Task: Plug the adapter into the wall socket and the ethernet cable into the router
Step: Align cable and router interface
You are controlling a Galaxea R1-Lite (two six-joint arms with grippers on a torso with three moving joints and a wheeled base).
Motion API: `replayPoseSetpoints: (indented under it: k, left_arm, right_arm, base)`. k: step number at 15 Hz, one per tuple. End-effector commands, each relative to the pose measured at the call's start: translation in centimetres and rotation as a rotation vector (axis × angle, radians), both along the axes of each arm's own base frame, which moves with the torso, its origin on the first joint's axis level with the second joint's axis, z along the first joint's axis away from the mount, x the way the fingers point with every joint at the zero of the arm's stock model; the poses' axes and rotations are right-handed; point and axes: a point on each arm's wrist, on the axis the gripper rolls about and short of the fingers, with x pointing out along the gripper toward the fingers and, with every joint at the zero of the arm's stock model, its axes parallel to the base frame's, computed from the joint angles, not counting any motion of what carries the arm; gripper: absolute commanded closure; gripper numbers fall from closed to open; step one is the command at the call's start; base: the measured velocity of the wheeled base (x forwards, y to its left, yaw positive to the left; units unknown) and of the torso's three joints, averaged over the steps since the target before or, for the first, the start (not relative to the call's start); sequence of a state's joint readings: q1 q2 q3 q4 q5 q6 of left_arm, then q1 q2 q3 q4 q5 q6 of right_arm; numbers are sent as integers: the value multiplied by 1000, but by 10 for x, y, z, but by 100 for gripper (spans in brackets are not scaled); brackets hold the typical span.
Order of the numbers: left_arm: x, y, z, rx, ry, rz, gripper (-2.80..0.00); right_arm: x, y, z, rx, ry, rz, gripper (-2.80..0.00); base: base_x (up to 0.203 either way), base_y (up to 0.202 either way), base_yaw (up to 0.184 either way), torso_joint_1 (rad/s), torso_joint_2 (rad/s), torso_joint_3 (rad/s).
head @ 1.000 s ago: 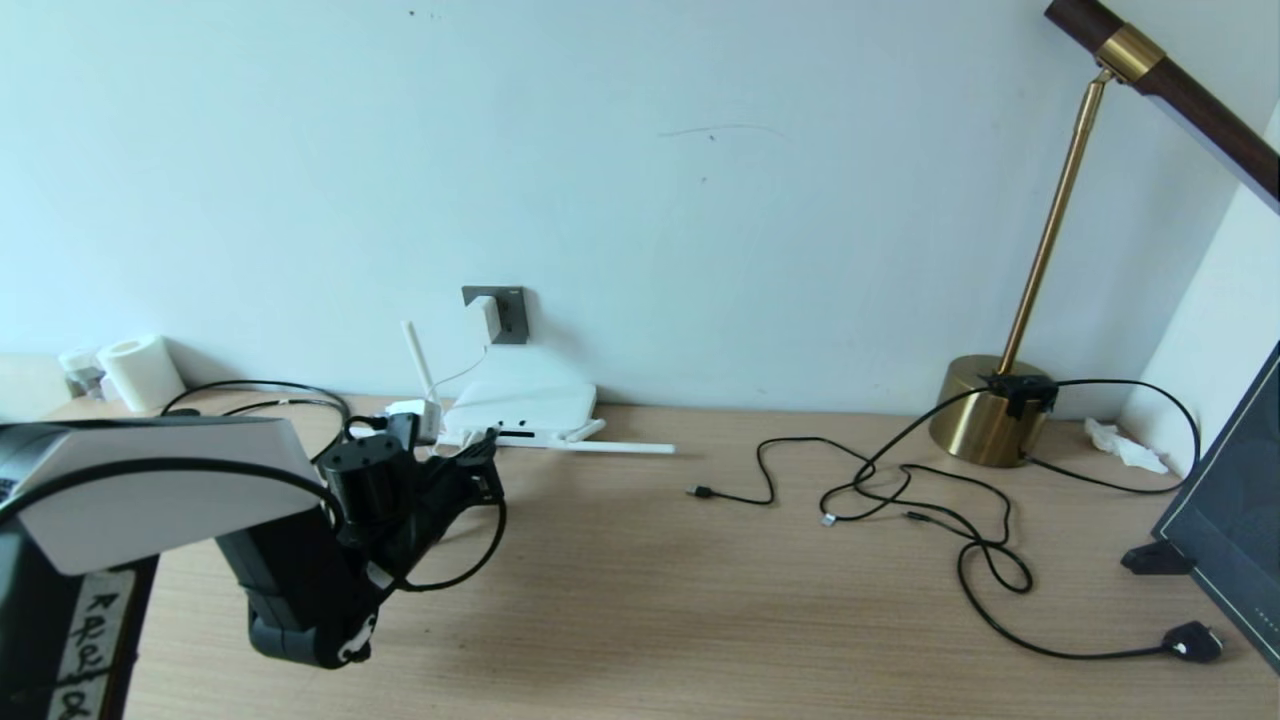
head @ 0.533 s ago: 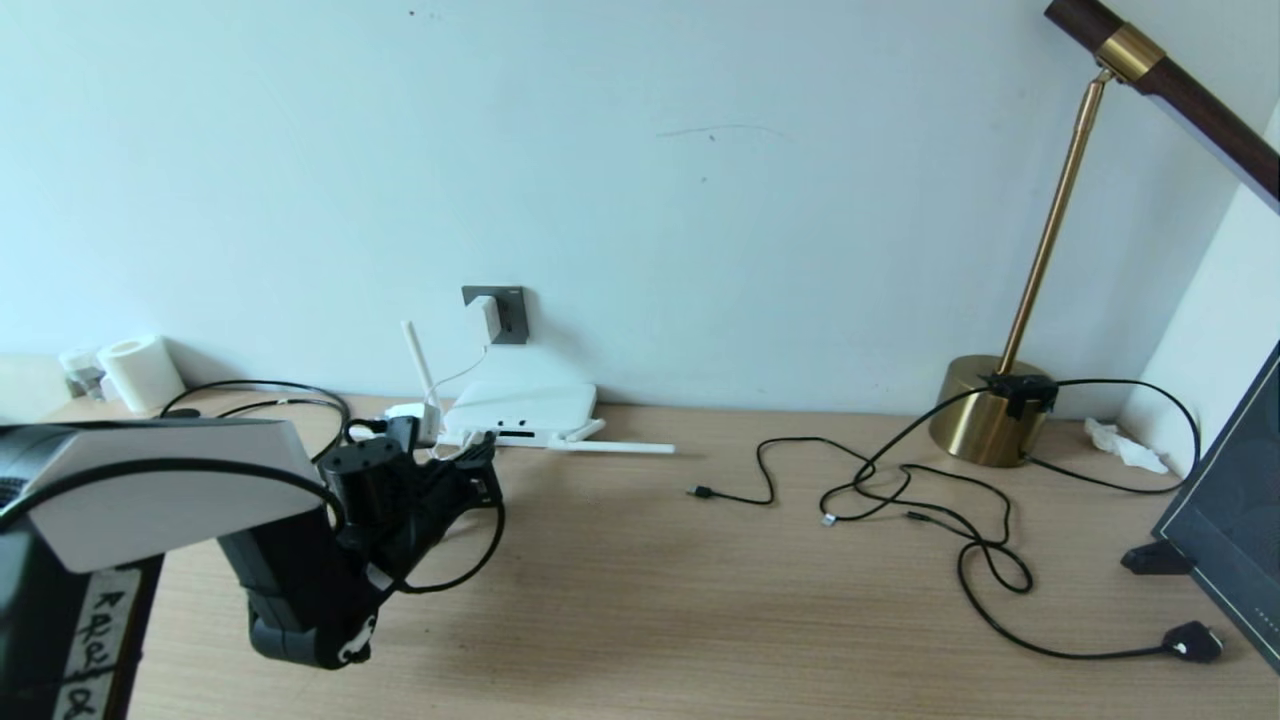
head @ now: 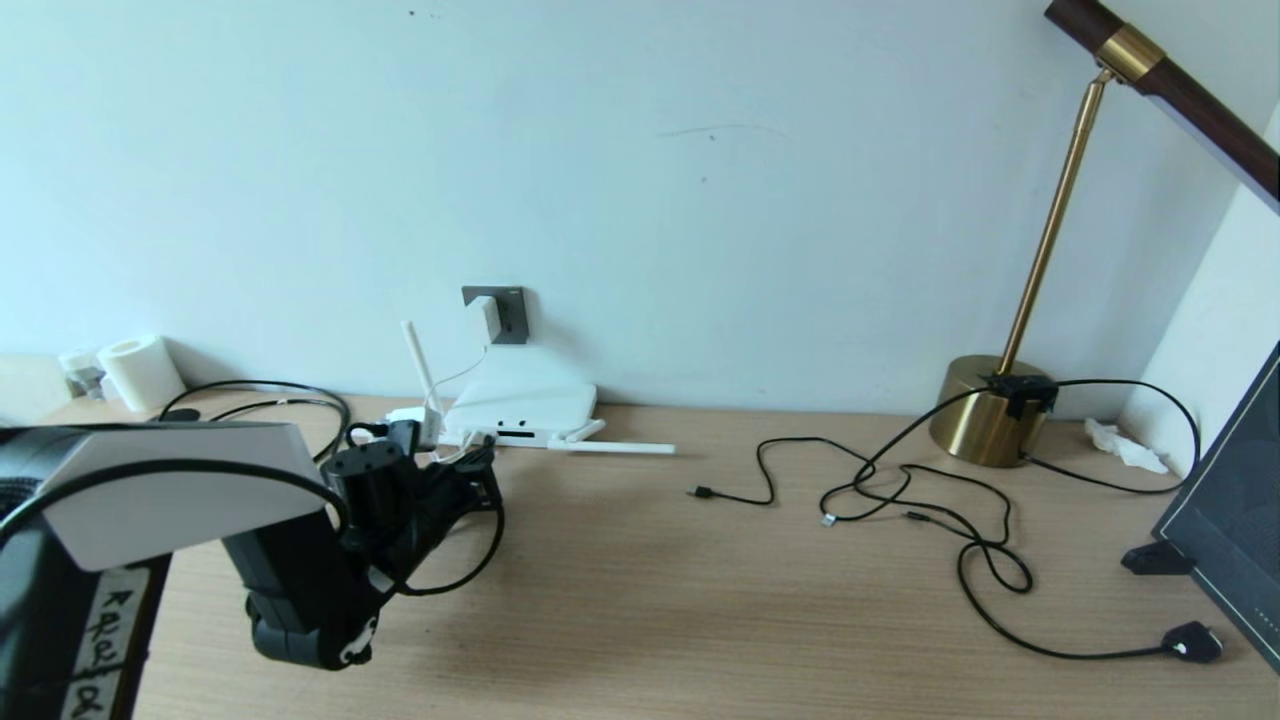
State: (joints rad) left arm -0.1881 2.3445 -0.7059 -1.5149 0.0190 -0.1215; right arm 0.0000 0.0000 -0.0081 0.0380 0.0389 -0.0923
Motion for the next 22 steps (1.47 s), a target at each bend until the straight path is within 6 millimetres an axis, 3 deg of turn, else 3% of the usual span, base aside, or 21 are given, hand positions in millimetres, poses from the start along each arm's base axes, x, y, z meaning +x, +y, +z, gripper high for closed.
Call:
replayPoseSetpoints:
  k: [1, 22]
  left_arm:
    - [3, -1, -2, -3, -8, -1, 0]
    - [13, 3, -7, -3, -10, 11, 0]
  right_arm:
    - [0, 0, 0, -1, 2, 1, 0]
    - [0, 0, 0, -1, 2, 1, 0]
  base:
    - [0, 0, 0, 0, 0, 0]
    - [0, 0, 0, 0, 0, 0]
